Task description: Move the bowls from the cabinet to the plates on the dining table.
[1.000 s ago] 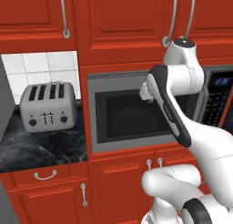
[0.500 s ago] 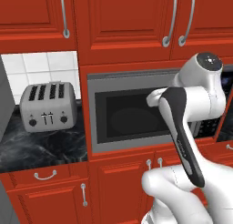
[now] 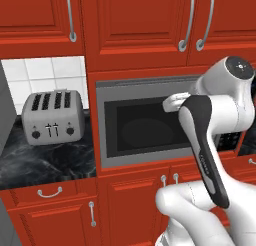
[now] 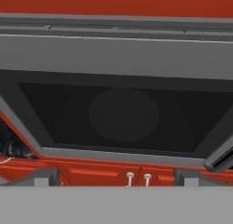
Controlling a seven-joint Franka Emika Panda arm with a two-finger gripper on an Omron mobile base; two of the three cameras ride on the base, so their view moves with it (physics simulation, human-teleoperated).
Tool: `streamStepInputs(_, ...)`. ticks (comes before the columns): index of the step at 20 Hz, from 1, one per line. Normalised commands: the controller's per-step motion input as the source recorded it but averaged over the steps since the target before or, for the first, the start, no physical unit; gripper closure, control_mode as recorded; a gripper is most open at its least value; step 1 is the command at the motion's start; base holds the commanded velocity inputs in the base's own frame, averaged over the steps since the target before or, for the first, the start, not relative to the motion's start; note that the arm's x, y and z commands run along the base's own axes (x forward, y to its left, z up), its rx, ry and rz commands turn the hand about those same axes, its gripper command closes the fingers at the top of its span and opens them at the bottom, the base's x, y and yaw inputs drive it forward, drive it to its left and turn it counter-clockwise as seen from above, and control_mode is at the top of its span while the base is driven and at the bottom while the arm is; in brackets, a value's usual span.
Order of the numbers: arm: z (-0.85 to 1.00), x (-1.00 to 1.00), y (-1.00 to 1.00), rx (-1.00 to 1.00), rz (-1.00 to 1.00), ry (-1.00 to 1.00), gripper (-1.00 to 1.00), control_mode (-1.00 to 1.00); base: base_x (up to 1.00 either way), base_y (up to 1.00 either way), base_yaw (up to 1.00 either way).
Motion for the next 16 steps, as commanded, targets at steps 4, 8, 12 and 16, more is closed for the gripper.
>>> streamStepInputs(4, 0.32, 0.03, 0.00, 0.05, 0.00, 0.00, -1.00, -1.00, 0.00, 0.00, 0.00)
streamStepInputs(8, 0.33, 0.00, 0.00, 0.05, 0.00, 0.00, -1.00, -1.00, 0.00, 0.00, 0.00)
streamStepInputs(12, 0.37, 0.00, 0.01, 0.04, 0.00, -0.04, -1.00, -1.00, 0.00, 0.00, 0.00)
streamStepInputs(16, 0.24, 0.00, 0.09, 0.04, 0.00, -0.08, -1.00, -1.00, 0.00, 0.00, 0.00)
